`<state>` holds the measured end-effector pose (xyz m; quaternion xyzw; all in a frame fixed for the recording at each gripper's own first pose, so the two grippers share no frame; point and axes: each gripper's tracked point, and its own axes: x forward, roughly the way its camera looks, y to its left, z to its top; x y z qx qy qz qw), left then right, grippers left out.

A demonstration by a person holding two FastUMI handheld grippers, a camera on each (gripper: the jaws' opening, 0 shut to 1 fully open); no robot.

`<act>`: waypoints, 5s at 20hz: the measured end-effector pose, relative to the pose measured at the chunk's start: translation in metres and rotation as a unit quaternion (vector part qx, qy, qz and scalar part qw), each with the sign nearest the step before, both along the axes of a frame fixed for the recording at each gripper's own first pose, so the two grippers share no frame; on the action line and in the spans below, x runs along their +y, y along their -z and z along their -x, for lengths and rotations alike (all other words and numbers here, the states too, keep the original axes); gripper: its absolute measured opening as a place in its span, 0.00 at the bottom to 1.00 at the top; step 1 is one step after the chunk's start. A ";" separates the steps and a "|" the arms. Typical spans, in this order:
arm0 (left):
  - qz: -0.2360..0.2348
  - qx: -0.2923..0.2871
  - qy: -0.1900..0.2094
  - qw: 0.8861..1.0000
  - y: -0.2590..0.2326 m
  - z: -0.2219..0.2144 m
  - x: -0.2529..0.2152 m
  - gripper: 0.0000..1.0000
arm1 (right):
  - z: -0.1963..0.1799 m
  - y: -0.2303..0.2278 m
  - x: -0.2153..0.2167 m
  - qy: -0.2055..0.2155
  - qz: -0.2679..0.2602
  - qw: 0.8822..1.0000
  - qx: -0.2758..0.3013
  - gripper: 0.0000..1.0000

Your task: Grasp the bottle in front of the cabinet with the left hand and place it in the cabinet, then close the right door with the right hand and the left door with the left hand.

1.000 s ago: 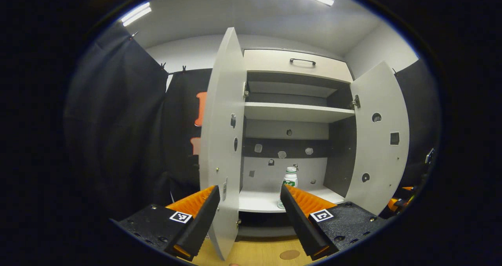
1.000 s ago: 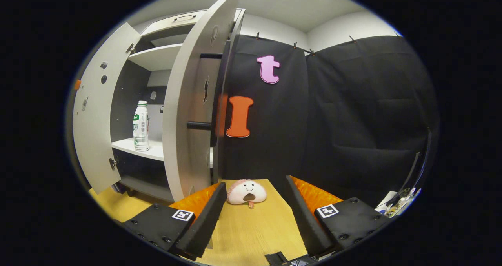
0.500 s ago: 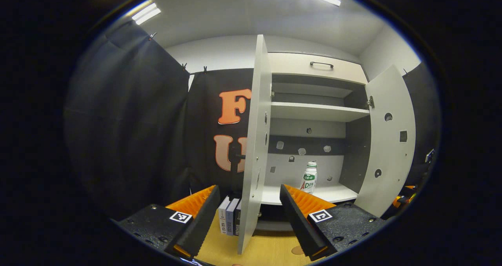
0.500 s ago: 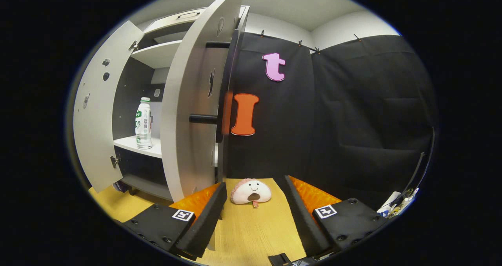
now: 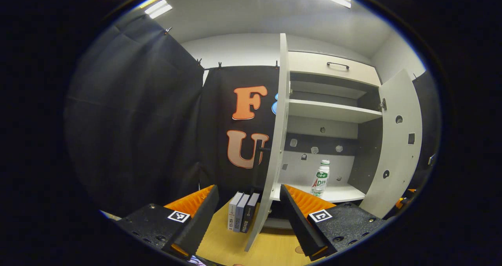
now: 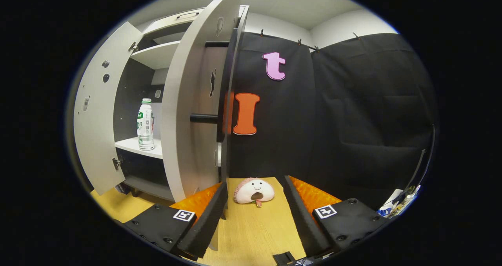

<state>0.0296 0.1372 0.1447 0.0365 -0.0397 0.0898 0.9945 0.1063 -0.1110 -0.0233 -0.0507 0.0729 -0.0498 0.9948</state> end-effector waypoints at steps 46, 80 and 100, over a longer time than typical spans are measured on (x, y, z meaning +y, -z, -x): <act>-0.008 0.032 -0.061 0.998 0.039 0.003 0.066 0.95 | -0.112 0.022 0.203 -0.143 0.019 0.989 -0.022 0.94; -0.034 0.092 0.022 0.995 0.101 -0.102 0.037 0.94 | -0.022 -0.059 0.114 -0.063 0.034 0.996 -0.055 0.95; -0.002 0.120 0.191 0.974 0.144 -0.155 -0.108 0.94 | 0.010 -0.068 0.056 0.007 0.026 0.997 -0.070 0.95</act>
